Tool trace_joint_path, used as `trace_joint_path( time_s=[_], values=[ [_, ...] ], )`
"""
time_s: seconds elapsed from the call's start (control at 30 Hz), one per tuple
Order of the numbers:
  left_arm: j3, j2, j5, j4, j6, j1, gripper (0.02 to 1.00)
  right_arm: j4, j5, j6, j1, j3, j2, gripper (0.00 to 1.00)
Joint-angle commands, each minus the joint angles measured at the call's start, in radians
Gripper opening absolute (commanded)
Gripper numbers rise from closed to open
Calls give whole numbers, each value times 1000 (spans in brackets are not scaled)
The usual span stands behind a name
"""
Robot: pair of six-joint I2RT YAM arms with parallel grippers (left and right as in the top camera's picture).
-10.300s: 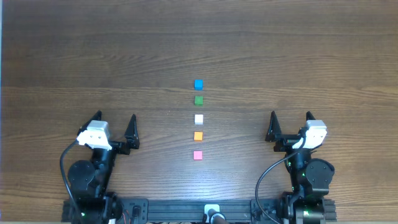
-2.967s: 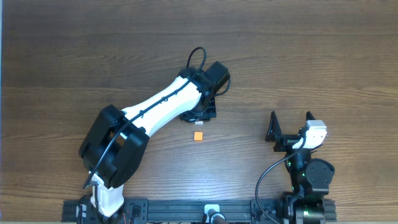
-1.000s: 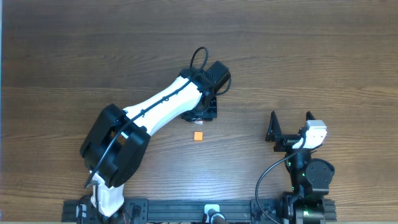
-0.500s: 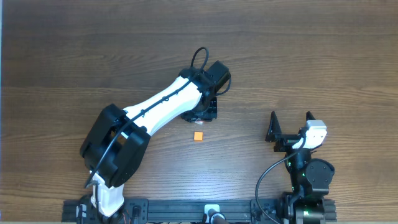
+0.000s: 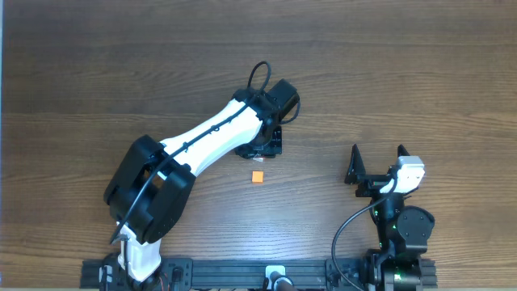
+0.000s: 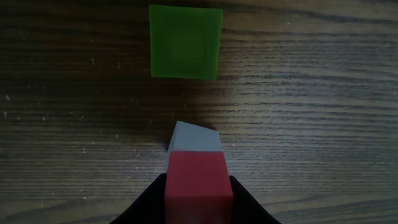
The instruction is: Stack Cubes
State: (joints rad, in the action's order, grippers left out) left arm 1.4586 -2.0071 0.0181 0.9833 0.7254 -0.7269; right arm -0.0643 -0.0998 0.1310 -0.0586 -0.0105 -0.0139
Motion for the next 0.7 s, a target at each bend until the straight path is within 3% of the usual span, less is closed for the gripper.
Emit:
trace_joint_path(
  time_s=[0.03,0.7],
  values=[
    [-8,-18,-9,1,-2,5,301,-3,-8,3,-6,5,7,993],
    [-8,-18,-31,13,19,5,314,-3,-8,3,-6,5,7,993]
  ],
)
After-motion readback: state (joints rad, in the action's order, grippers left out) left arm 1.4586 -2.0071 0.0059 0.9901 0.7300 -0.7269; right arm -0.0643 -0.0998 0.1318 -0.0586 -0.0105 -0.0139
